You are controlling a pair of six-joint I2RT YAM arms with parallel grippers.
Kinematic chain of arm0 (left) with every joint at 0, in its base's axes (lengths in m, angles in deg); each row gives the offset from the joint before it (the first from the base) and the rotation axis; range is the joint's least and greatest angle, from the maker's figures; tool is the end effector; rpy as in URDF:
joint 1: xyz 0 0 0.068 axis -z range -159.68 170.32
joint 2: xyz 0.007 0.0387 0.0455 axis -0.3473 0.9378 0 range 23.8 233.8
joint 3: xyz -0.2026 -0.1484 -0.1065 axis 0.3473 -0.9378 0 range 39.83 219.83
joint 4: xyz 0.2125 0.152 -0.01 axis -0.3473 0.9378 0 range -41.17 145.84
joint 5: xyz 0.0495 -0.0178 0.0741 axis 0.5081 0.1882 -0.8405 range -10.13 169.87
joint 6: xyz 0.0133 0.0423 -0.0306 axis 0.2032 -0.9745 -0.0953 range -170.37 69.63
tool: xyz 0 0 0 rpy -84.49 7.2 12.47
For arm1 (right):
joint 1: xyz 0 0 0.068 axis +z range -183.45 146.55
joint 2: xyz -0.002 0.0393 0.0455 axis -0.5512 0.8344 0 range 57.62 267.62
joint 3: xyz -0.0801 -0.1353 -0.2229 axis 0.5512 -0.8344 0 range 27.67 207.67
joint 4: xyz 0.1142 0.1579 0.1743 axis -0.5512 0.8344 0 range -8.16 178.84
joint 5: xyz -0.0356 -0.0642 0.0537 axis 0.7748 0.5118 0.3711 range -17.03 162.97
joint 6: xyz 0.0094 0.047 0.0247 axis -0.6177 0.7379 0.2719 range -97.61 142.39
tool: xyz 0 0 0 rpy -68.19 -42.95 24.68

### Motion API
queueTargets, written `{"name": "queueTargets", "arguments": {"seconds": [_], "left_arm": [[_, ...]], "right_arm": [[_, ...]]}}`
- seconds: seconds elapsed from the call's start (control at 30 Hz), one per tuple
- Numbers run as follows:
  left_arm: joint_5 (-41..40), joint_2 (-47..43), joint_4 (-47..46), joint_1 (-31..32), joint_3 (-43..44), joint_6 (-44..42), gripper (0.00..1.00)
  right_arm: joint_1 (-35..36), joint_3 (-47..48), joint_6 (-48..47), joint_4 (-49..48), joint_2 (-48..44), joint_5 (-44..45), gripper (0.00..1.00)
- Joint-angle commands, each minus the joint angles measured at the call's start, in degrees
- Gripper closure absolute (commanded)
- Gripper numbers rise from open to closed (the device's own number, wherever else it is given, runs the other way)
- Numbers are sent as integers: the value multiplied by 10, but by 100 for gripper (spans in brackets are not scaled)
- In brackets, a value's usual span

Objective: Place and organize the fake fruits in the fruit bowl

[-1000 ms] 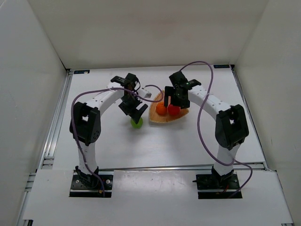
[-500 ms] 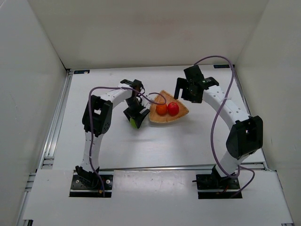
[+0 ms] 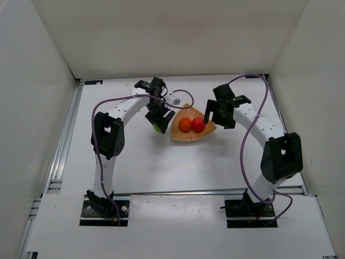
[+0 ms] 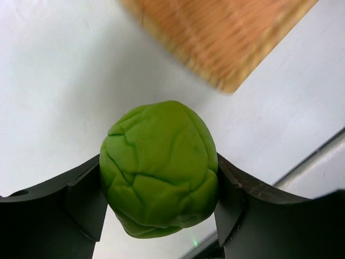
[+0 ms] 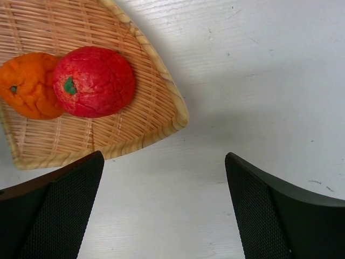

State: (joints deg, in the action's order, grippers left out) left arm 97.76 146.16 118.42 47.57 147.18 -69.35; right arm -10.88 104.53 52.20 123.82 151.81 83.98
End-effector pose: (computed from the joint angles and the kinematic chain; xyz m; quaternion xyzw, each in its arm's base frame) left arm 0.3717 -0.2038 0.2236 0.3941 0.9046 -0.1583 0.0353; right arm 0.3227 0.1268 0.2674 0.0859 0.9564 0.0332 0.2771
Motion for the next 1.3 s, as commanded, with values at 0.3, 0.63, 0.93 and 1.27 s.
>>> {"name": "queueTargets", "arguments": {"seconds": [0.3,0.63,0.93,1.27], "left_arm": [[45,47,-73,68,92,11,46],[-4,82,-84,78,106,-6,18],[-20,82,-72,78,163,-11,1],[-44,72,-3,72,221,-11,1]], "right_arm": [[-112,-57,102,-20,-76,4,2],[-162,86,12,-4,45,21,1],[-168,243,39,12,217,45,1],[-168,340,83,24,335,58,1]]}}
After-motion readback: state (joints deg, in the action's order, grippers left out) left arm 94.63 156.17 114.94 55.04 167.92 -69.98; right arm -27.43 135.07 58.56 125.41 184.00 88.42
